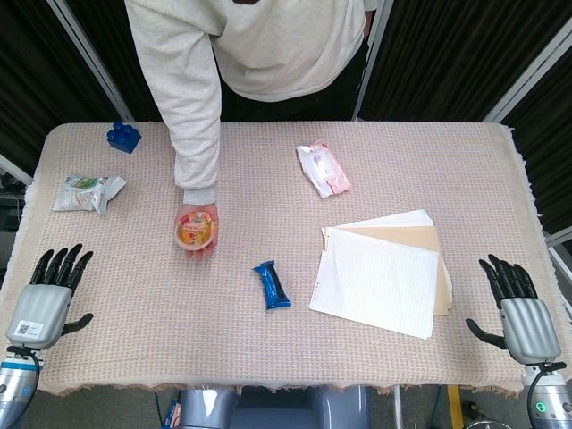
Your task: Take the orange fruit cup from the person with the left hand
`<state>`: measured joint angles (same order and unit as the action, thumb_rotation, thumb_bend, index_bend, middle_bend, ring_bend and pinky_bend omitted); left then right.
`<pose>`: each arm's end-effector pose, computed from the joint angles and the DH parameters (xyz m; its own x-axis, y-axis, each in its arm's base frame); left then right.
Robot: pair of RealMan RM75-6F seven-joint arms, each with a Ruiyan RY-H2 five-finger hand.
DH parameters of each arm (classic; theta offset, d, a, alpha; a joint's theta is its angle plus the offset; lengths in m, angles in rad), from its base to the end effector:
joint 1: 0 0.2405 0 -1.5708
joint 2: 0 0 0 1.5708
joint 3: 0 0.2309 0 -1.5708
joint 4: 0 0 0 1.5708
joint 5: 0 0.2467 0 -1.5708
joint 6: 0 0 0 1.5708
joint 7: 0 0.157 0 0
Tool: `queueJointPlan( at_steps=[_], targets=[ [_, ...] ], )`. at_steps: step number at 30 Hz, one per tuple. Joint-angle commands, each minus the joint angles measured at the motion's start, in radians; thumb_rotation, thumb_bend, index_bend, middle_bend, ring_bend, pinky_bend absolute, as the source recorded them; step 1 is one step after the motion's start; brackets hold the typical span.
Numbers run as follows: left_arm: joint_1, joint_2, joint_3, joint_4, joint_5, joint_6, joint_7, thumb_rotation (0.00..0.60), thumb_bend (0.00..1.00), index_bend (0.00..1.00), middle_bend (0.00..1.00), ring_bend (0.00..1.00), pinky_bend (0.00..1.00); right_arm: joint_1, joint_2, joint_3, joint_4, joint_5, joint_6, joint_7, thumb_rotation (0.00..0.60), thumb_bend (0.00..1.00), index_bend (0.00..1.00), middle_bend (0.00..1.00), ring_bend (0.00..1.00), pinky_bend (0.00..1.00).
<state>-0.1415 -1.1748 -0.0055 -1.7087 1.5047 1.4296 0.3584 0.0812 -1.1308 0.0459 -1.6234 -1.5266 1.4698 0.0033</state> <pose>-0.2662 0.1961 0.0731 0.5824 0.0679 0.8101 0.8118 -0.1017 -0.5750 -0.2967 -0.1926 0.1051 0.3734 -0.0247 0.9273 -0.9274 -0.0334 0.3726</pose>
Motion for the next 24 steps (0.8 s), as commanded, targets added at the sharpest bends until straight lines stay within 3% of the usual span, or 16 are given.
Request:
queueJointPlan(
  at_steps=[1,17,24],
  targets=[
    [0.0,0.0,0.0,0.0,0.0,0.0,0.0,0.6,0.07,0.0,0.0,0.0,0.0,0.0,0.0,0.0,0.0,0.0,0.0,0.0,0.6,0.14,0.05,0.0,0.0,0.0],
    [-0.016,0.018,0.004,-0.004,0.003,-0.034,-0.003,0.6,0.07,0.0,0.0,0.0,0.0,0.001,-0.002,0.001,-0.004,0.006,-0.005,-0.009,0.6,0.14,0.05,0.0,0.0,0.0],
    [-0.092,0.109,-0.031,-0.121,-0.029,-0.137,0.04,0.6,0.08,0.0,0.0,0.0,0.0,0.003,-0.002,0.001,-0.005,0.008,-0.009,-0.01,0.6,0.14,0.05,0.0,0.0,0.0]
  ],
)
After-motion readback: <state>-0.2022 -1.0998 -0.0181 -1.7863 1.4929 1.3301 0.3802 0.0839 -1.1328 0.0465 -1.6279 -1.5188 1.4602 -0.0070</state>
